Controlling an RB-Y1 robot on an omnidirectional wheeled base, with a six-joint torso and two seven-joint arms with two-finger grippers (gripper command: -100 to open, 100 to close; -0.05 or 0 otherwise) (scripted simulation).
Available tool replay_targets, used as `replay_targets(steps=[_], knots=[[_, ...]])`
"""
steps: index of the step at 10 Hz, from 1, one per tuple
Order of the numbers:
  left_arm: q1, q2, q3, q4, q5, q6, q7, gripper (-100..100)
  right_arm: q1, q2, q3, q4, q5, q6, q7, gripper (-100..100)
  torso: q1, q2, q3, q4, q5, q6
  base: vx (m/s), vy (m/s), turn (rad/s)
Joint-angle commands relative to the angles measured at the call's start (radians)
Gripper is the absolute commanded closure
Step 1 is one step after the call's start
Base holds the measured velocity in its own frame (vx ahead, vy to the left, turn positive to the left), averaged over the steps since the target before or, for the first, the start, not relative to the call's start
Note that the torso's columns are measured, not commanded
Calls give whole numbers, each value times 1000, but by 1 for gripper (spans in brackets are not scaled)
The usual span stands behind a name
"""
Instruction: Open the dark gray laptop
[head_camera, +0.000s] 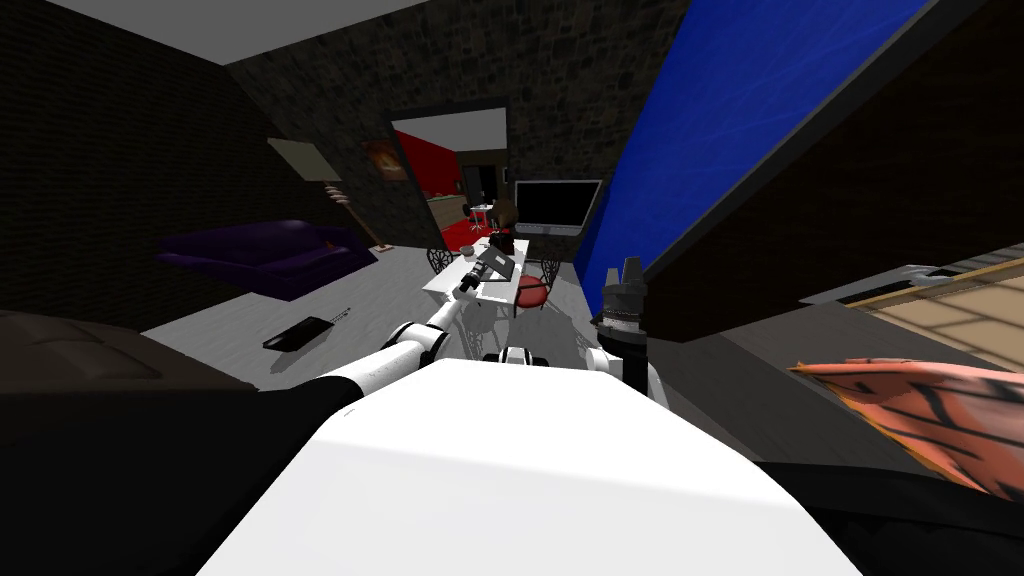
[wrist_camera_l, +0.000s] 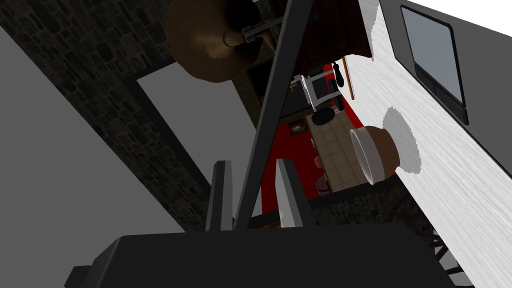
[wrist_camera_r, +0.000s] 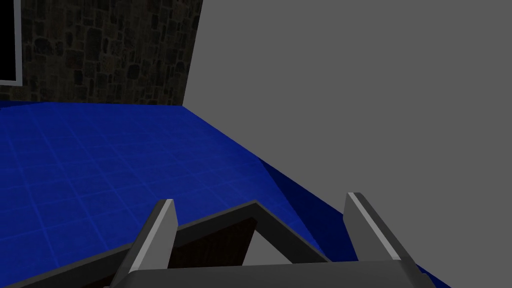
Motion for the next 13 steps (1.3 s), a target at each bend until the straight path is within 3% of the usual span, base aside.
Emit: replay_targets(steps=[1, 3, 4, 5, 6, 10, 12, 13], knots=[[-63, -15, -14, 76, 4, -33, 28, 100, 0, 0, 0, 0, 0, 0, 0, 0, -1, -2, -1, -1, 0, 0, -66, 35, 169], [-119, -15, -14, 134, 4, -33, 28, 100, 0, 0, 0, 0, 0, 0, 0, 0, 1, 2, 1, 1, 1, 0, -58, 28, 29], [-119, -15, -14, 160, 4, -33, 28, 100, 0, 0, 0, 0, 0, 0, 0, 0, 0, 0, 0, 1, 0, 0, -2, 7, -13], [-111, -13, -16, 136, 4, -27, 31, 100, 0, 0, 0, 0, 0, 0, 0, 0, -1, -3, -2, -2, 0, 0, 0, 0, 0], [-89, -49, 7, 148, 42, -46, 66, 100, 0, 0, 0, 0, 0, 0, 0, 0, 0, -3, -2, -2, 0, 0, 43, 105, -29], [-44, -121, 52, 165, 119, -87, 136, 100, 0, 0, 0, 0, 0, 0, 0, 0, 10, -10, -6, -7, 4, -4, 56, 187, -33], [-52, -115, 47, 166, 115, -87, 133, 100, 0, 0, 0, 0, 0, 0, 0, 0, 0, -9, -6, -6, 1, -1, 19, 74, 12], [-14, -118, 20, 136, 93, -101, 185, 100, 0, 0, 0, 0, 0, 0, 0, 0, -5, -5, -3, -3, -1, 1, 70, 23, 234]])
